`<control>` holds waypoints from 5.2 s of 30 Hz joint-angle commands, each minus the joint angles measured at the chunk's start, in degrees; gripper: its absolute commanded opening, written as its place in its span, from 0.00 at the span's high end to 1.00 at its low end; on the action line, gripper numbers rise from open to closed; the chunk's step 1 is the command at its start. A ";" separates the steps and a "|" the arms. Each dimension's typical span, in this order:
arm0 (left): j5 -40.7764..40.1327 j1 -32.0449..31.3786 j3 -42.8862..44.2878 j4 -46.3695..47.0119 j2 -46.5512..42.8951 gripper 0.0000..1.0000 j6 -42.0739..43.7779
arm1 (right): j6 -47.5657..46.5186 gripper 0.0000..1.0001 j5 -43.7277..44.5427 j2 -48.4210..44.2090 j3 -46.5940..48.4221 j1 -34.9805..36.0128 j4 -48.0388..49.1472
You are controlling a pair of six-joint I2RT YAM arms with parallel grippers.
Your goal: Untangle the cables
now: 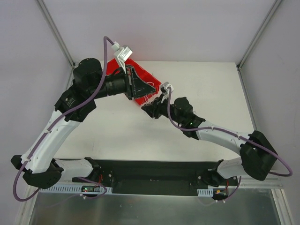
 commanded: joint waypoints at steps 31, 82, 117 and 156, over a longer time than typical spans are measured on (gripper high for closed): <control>-17.55 1.96 8.92 -1.41 -1.48 1.00 9.85 | 0.01 0.68 0.51 -6.23 -7.62 -13.08 -15.12; -3.94 30.80 30.97 6.67 52.77 1.00 -10.98 | -3.25 0.68 4.29 -18.91 -21.32 -17.84 -7.87; -1.83 30.71 30.35 8.34 59.08 1.00 -12.12 | -2.98 0.70 2.97 -14.78 -20.36 -18.19 -6.64; -6.84 26.67 26.48 9.31 49.06 1.00 -5.71 | -2.28 0.71 1.39 -12.58 -19.13 -18.28 -7.08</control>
